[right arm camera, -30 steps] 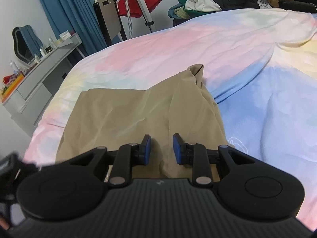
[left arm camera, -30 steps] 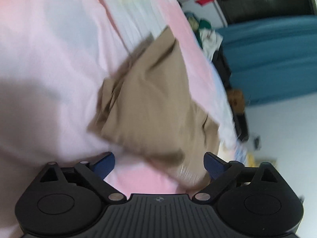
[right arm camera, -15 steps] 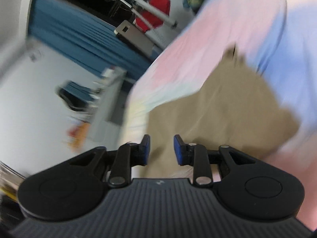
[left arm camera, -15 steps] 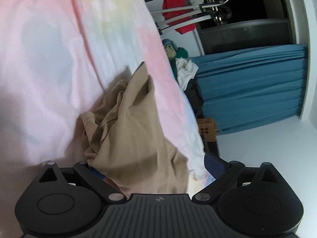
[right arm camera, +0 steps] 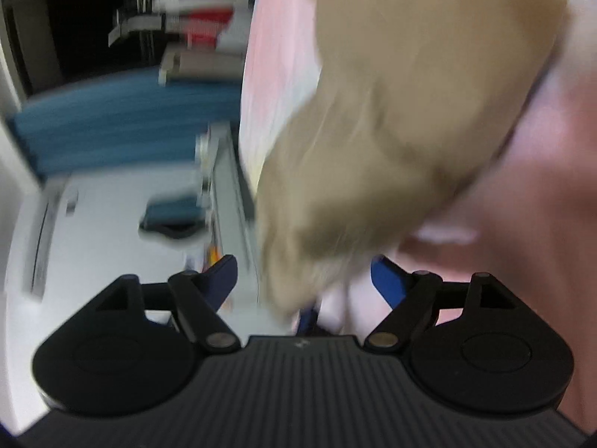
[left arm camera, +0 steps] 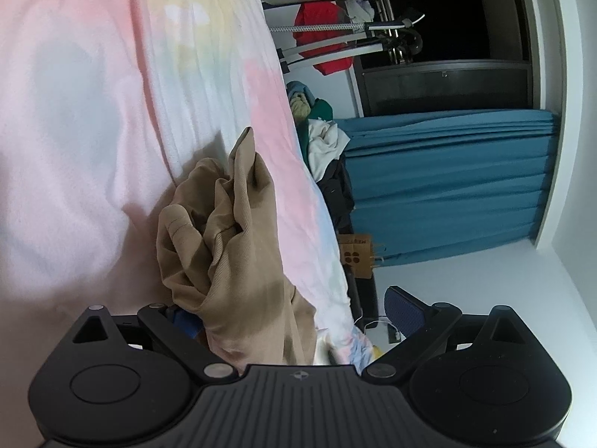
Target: Fold clothes
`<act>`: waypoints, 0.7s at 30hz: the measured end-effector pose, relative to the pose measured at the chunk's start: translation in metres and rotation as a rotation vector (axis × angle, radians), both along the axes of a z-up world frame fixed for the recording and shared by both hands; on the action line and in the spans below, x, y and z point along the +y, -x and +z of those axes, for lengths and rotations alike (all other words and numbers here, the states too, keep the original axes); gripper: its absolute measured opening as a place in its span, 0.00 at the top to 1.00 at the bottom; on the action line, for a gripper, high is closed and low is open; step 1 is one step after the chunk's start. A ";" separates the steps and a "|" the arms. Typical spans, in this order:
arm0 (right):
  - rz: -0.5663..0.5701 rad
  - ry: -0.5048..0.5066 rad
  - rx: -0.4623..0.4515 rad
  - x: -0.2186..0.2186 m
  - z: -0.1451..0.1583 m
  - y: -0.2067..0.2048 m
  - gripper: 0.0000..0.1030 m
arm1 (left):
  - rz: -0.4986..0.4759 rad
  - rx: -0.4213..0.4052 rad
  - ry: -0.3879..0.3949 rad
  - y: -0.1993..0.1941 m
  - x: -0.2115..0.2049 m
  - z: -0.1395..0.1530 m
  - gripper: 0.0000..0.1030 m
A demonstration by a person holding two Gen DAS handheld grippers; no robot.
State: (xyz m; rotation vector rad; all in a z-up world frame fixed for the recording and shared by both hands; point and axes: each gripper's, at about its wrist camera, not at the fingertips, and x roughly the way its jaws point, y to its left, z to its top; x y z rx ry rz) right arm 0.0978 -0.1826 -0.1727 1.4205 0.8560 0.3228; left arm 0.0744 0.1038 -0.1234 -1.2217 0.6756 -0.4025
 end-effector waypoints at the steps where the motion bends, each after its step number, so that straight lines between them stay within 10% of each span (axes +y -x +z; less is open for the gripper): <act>1: -0.001 0.015 0.006 0.002 -0.004 -0.006 0.21 | 0.001 -0.002 -0.002 0.000 -0.001 0.000 0.03; 7: -0.100 -0.046 0.005 -0.003 -0.012 -0.011 0.21 | 0.005 0.012 0.021 0.001 0.003 -0.003 0.03; 21: -0.254 0.199 -0.094 -0.020 0.020 0.011 0.21 | -0.014 0.102 -0.029 -0.010 -0.001 -0.018 0.03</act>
